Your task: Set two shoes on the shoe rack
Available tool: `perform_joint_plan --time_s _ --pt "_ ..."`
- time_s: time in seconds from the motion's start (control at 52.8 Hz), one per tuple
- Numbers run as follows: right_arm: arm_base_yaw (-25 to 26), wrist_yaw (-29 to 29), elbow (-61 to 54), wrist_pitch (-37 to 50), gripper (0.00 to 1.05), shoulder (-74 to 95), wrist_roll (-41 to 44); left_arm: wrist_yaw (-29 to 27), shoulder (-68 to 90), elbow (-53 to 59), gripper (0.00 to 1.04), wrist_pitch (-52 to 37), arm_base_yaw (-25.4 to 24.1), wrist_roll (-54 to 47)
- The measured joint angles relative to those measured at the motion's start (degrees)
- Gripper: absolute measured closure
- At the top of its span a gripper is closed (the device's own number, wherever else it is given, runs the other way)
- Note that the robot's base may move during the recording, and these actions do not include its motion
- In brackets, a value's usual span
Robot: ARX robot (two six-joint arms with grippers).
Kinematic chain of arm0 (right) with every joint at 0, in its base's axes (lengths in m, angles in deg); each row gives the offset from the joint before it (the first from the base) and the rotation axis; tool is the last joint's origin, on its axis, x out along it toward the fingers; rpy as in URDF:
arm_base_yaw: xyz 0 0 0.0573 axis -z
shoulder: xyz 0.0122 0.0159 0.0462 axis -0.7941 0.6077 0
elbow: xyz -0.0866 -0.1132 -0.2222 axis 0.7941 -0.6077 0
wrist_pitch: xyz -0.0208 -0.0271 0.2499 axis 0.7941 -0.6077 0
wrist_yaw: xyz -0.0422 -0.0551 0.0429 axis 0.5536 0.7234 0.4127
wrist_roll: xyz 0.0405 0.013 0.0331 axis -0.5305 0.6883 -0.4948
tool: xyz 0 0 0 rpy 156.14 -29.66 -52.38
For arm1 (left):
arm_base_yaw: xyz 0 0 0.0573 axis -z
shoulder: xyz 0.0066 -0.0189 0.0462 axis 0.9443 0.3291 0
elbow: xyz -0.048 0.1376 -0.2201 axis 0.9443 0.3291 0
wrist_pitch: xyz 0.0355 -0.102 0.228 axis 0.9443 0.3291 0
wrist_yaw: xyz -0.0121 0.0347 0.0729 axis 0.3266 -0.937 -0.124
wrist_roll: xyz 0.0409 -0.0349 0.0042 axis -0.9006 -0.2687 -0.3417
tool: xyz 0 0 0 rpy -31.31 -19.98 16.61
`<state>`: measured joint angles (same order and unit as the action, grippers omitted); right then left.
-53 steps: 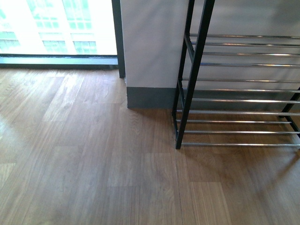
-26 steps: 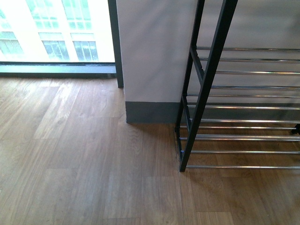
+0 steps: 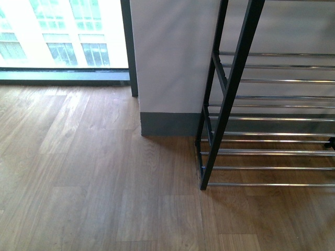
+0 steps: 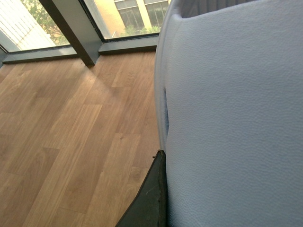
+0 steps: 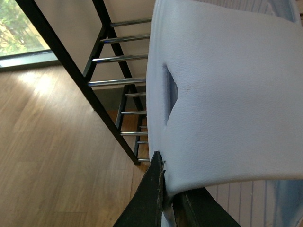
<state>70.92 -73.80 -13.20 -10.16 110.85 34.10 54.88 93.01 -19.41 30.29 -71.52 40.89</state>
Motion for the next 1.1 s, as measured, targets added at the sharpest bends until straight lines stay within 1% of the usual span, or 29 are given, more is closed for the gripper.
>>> perform_joint_plan --time_s 0.985,1.004,1.042,1.099 --pt "0.0 0.0 0.1 0.0 1.03 0.0 0.0 0.0 0.0 0.0 1.03 0.0 0.0 0.0" --pt "0.2 -0.8 0.0 0.6 1.03 0.1 0.2 0.0 0.0 0.0 1.03 0.0 0.0 0.0" --pt "0.6 -5.2 -1.0 5.1 1.03 0.6 1.0 0.0 0.0 0.0 1.03 0.0 0.0 0.0" --pt "0.7 -8.1 -1.4 8.5 1.03 0.8 1.9 0.0 0.0 0.0 1.03 0.0 0.0 0.0"
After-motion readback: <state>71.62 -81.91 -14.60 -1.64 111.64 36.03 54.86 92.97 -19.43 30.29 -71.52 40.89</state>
